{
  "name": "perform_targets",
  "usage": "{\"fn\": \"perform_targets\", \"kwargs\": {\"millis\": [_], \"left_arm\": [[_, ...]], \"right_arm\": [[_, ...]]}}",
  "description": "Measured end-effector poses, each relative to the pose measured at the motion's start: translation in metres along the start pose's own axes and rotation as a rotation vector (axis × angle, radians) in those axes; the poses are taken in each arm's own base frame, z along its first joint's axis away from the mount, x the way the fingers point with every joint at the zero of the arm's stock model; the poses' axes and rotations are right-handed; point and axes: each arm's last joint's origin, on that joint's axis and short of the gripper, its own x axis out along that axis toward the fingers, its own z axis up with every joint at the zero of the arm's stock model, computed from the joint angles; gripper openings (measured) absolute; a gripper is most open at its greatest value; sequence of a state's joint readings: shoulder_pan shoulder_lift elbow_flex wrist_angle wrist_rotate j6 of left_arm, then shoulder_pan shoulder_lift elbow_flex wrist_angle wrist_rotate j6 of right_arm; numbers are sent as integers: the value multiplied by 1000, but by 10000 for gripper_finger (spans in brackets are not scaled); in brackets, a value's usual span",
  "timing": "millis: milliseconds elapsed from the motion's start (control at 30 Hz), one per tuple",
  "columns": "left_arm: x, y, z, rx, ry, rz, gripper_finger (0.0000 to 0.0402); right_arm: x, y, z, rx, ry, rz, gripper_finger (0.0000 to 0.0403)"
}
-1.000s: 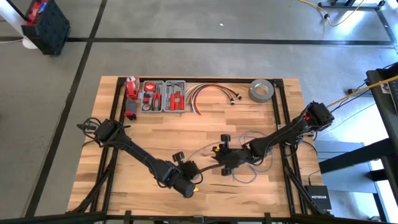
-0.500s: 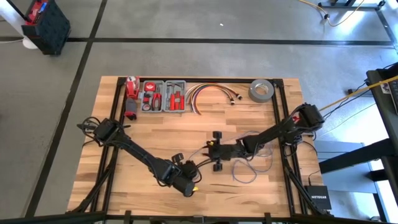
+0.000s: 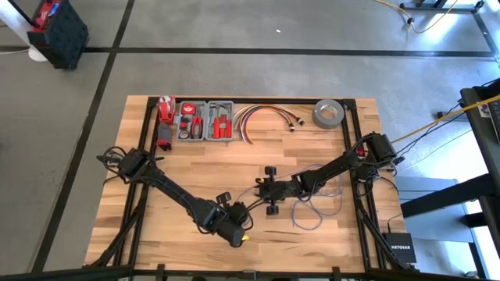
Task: Coil cords
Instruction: Uncoil the blue wire on the black spool
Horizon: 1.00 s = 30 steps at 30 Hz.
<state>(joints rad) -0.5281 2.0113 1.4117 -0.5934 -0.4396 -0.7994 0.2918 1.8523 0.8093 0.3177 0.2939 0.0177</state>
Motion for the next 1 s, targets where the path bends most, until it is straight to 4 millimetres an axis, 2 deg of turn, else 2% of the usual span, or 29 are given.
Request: {"fn": "perform_targets", "kwargs": {"millis": [233,500,633,800,1000], "left_arm": [[1,1,1,-6,4,-3,40],[1,1,1,-9,4,-4,40],[1,1,1,-9,4,-4,40],[1,1,1,18,5,-4,40],[2,3,3,41,7,-4,40]], "right_arm": [[8,-2,-5,52,15,62,134],[18,-9,-6,57,28,66,193],[20,-17,-7,73,46,125,200],[21,-22,-8,25,53,143,177],[21,-22,-8,-63,54,155,113]]}}
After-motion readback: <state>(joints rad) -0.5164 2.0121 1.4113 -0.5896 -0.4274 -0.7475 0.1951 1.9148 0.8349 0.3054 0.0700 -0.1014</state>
